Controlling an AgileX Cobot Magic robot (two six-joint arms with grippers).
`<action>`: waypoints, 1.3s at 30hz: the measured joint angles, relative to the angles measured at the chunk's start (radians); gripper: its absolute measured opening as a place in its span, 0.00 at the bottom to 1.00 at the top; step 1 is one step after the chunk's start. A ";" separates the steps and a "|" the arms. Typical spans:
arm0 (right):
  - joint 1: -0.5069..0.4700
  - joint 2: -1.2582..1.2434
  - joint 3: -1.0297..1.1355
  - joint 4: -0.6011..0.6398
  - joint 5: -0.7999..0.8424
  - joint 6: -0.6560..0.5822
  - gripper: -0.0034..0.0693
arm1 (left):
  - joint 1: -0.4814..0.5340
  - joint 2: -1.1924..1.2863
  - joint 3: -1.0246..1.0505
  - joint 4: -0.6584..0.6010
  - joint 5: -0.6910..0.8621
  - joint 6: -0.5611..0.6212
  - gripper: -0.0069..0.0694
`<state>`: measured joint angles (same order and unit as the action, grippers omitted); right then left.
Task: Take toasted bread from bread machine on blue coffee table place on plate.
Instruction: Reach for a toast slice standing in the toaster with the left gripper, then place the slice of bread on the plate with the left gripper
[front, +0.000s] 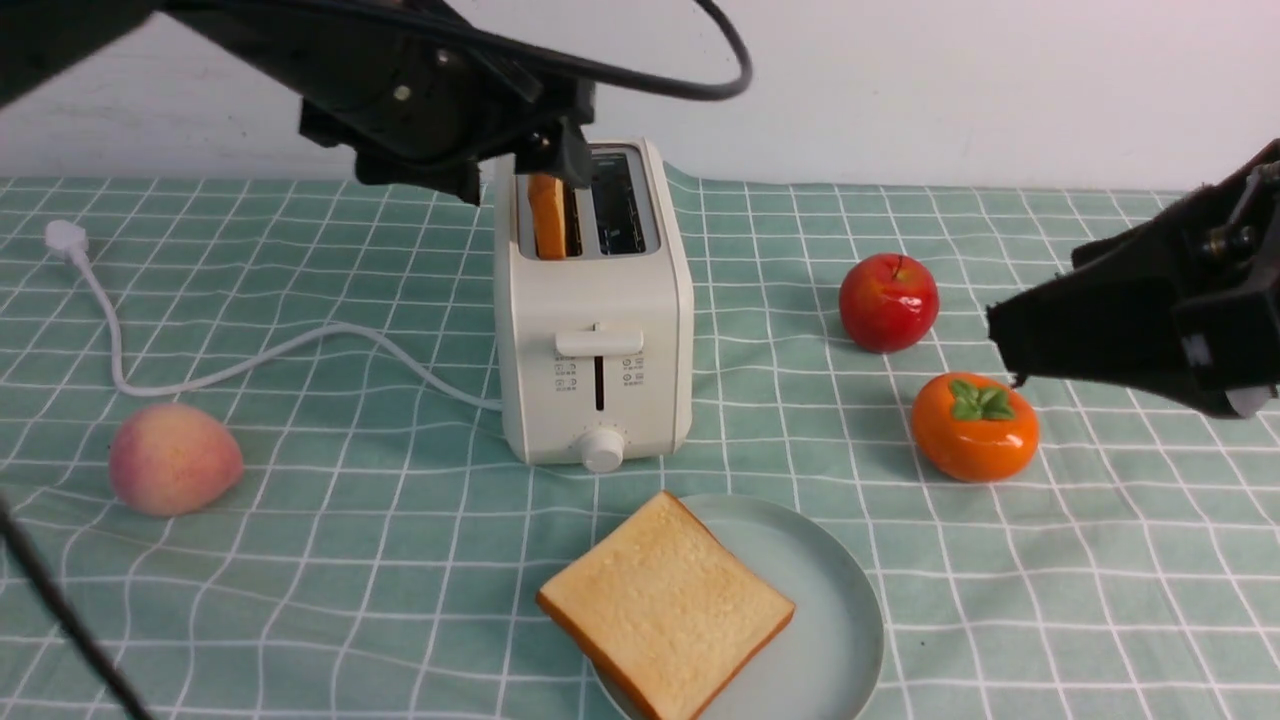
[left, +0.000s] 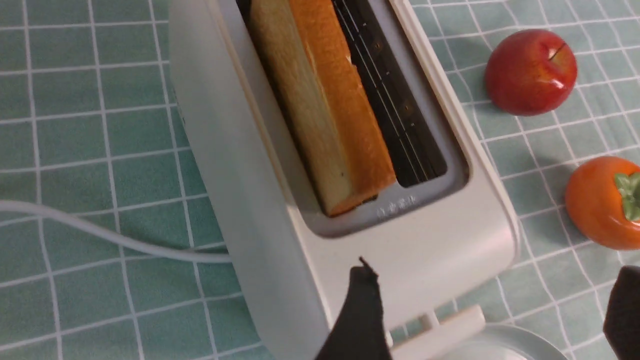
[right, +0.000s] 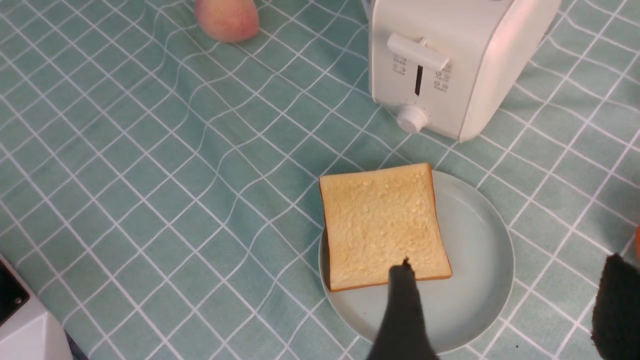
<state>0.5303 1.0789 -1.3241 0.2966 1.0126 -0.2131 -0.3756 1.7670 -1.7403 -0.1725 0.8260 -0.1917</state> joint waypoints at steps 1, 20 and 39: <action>0.011 0.000 0.000 -0.012 -0.001 0.007 0.71 | -0.002 0.022 -0.024 0.011 0.001 -0.012 0.86; 0.063 0.000 0.000 -0.020 0.057 0.018 0.70 | 0.002 0.182 -0.165 0.154 -0.024 -0.152 0.20; 0.063 0.000 0.000 0.003 0.040 0.018 0.70 | 0.000 -0.354 0.092 -0.489 0.428 0.410 0.19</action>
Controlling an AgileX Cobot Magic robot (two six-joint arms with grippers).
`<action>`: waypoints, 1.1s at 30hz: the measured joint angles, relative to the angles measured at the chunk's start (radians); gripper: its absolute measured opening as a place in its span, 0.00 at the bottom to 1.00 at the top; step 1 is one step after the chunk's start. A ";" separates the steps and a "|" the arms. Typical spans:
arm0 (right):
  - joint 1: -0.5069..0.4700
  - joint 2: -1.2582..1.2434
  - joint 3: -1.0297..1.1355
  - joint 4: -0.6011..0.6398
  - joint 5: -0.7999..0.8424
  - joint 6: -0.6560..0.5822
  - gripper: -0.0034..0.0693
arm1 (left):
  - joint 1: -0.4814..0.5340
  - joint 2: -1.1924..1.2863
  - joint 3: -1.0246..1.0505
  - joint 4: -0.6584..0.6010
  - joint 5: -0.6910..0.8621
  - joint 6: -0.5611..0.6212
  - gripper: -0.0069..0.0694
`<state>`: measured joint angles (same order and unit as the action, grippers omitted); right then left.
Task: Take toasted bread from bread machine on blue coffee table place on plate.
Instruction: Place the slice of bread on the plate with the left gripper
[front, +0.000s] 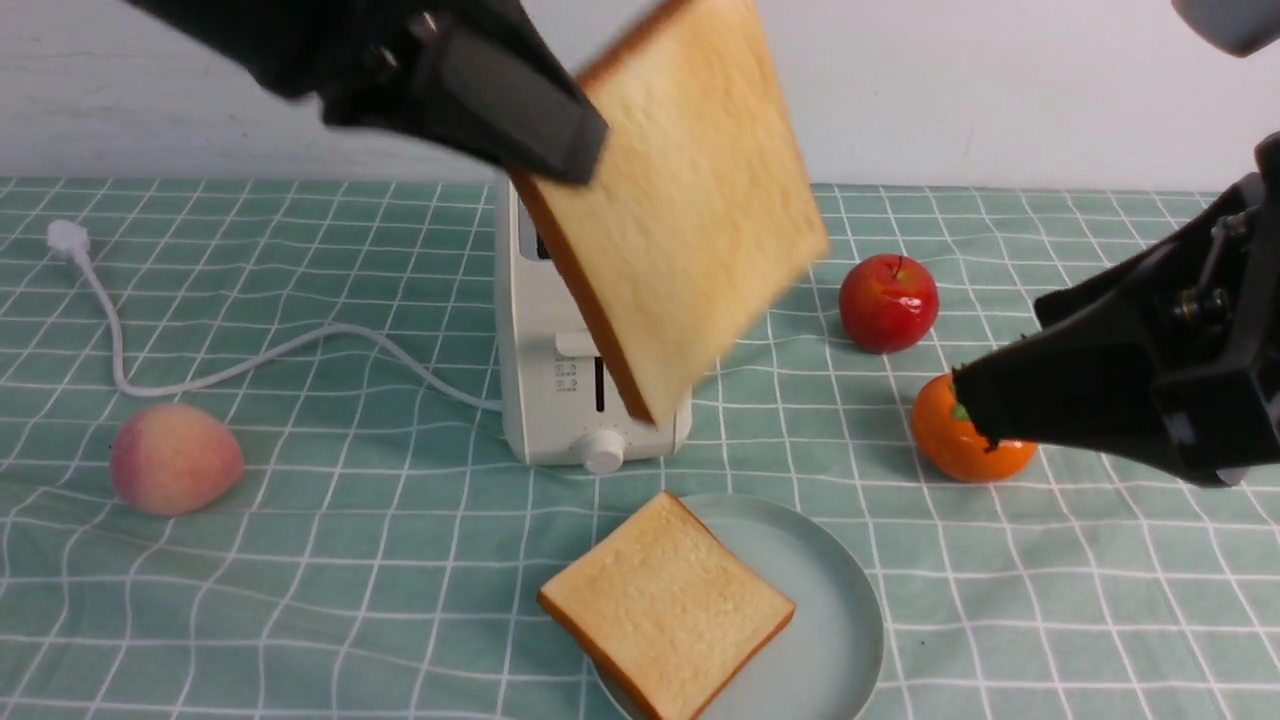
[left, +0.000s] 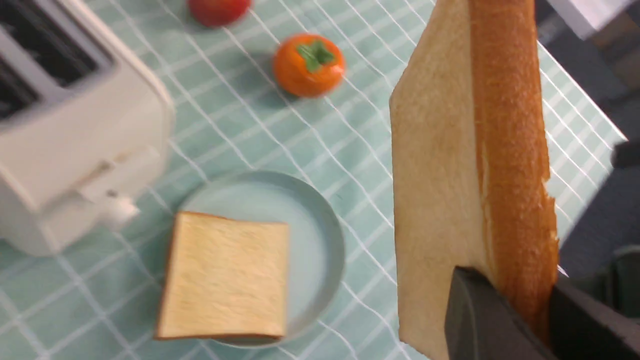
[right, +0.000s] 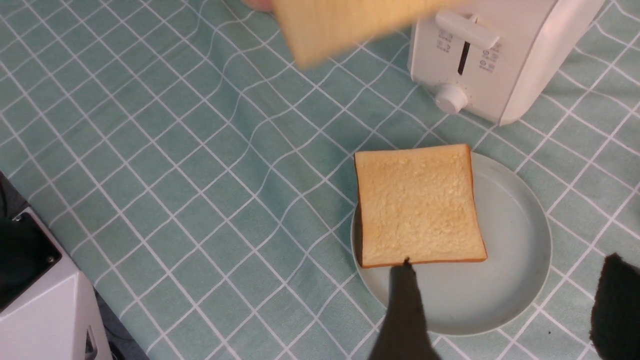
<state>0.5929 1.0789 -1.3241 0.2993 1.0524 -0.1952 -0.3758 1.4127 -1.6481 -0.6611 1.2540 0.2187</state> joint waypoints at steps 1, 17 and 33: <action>0.000 0.000 0.000 0.005 0.009 0.000 0.70 | 0.000 0.021 0.089 -0.074 -0.012 0.060 0.19; 0.000 0.000 0.000 0.014 0.057 0.000 0.70 | -0.004 0.402 0.425 -0.309 -0.361 0.072 0.27; 0.000 0.000 0.000 0.034 0.061 0.003 0.70 | 0.002 0.392 0.226 0.301 -0.219 -0.308 0.94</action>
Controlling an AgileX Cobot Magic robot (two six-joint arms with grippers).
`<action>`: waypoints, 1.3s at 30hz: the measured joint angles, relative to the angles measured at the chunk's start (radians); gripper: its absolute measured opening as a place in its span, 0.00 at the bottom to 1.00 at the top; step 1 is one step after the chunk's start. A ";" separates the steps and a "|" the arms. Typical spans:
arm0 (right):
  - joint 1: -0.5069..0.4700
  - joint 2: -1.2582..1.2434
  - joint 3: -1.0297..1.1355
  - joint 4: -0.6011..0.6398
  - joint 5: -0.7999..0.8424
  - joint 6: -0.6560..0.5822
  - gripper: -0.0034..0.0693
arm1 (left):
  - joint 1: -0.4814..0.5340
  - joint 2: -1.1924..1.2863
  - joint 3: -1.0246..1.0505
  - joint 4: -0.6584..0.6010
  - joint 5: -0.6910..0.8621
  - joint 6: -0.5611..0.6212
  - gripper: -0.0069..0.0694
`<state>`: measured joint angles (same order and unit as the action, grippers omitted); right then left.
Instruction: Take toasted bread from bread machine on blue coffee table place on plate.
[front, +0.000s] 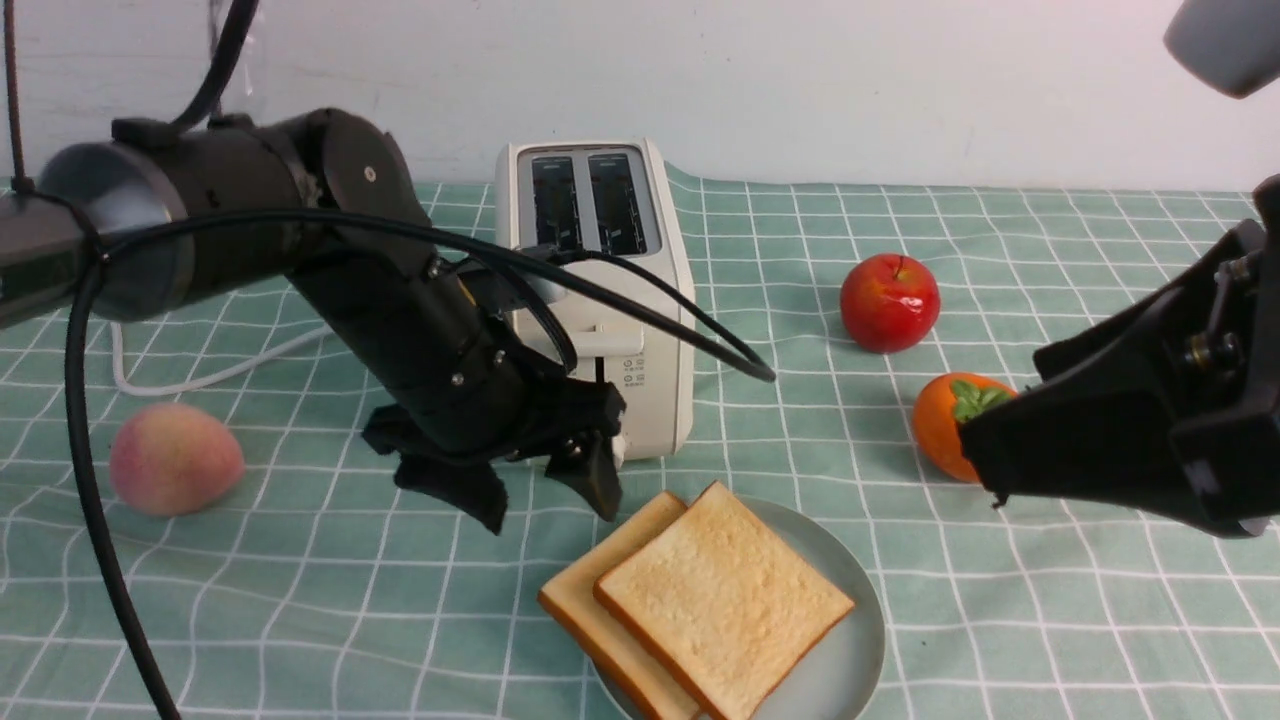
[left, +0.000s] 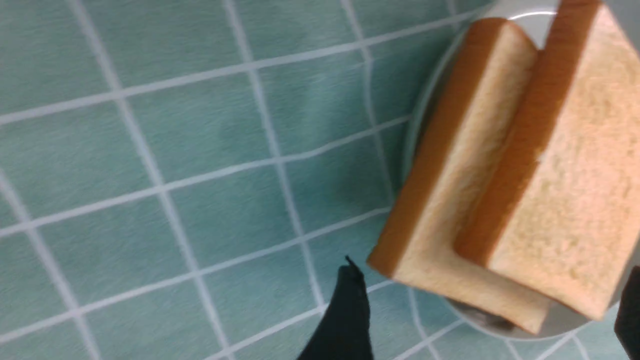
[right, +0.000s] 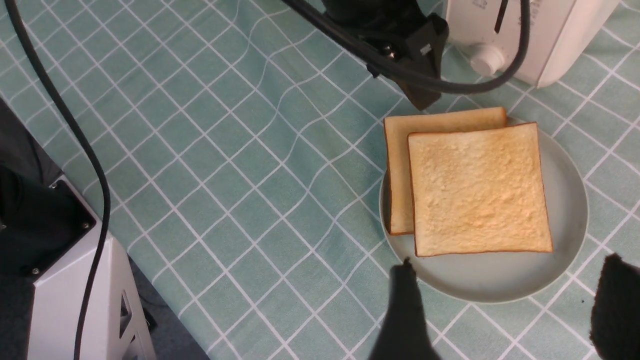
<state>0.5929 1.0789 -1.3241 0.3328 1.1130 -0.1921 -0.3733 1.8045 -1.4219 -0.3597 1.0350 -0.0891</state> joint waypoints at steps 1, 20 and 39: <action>0.000 0.000 0.000 -0.007 0.000 0.002 0.70 | 0.000 0.000 -0.008 0.017 0.021 -0.019 0.93; 0.000 -0.377 0.542 -0.844 -0.406 0.787 0.63 | 0.000 -0.375 0.077 0.144 0.149 -0.252 0.23; 0.000 -0.867 1.008 -1.018 -0.608 1.050 0.02 | 0.000 -1.615 0.812 0.152 -0.049 -0.260 0.07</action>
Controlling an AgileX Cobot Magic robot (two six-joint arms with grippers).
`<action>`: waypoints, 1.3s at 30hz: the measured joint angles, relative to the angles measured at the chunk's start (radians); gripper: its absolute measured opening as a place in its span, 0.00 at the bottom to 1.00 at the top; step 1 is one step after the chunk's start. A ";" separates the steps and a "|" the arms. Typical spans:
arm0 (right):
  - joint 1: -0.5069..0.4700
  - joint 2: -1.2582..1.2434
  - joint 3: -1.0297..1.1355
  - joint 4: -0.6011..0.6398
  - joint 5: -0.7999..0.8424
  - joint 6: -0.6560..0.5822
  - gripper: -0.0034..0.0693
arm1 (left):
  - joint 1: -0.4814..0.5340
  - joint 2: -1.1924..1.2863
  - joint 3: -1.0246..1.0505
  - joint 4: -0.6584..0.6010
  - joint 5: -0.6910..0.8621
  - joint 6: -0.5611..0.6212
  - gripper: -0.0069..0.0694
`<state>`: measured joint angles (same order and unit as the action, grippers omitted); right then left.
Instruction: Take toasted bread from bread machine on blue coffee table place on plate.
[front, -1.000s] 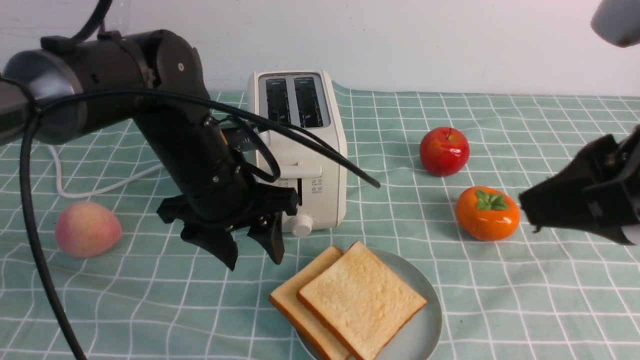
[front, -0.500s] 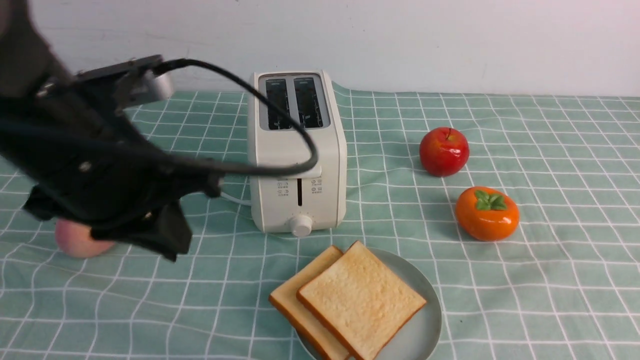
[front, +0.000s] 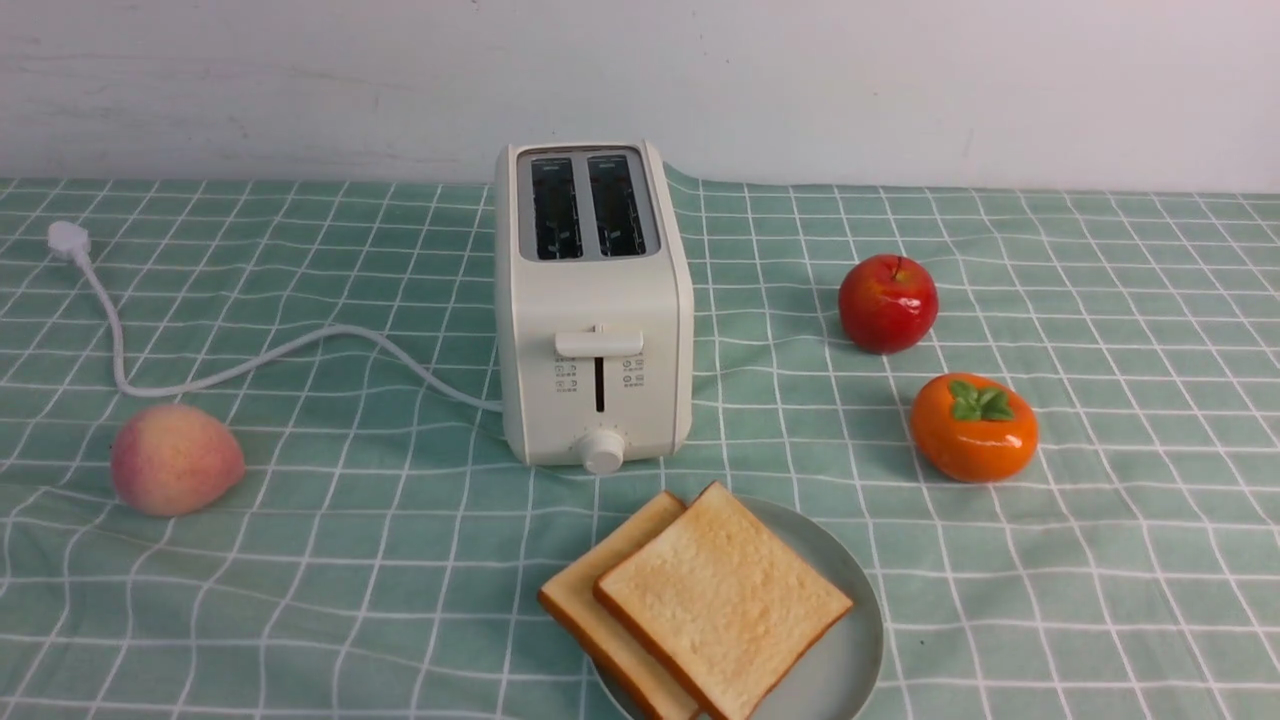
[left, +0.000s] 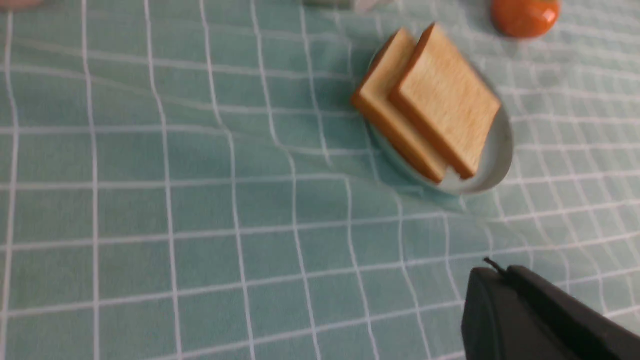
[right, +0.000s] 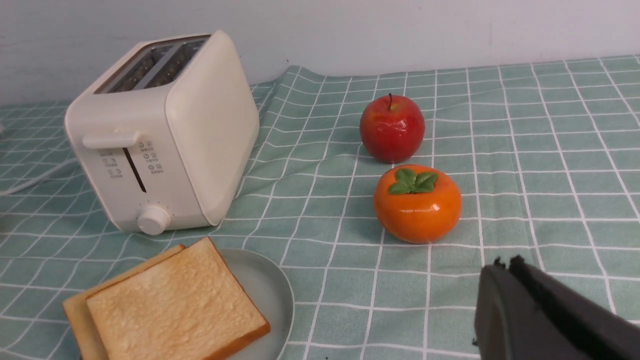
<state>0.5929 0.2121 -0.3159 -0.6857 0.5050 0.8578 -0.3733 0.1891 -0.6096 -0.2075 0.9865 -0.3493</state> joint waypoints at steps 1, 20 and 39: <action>0.000 0.000 0.000 -0.001 0.001 0.000 0.02 | 0.000 -0.097 0.019 0.003 -0.011 0.000 0.07; 0.001 -0.001 0.022 -0.037 0.009 0.001 0.04 | 0.000 0.019 0.045 0.186 -0.047 -0.001 0.07; 0.001 -0.001 0.022 -0.056 0.008 0.001 0.05 | 0.321 -0.200 0.635 0.242 -0.641 0.021 0.09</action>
<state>0.5939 0.2108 -0.2938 -0.7412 0.5126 0.8588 -0.0527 -0.0111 0.0259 0.0348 0.3460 -0.3284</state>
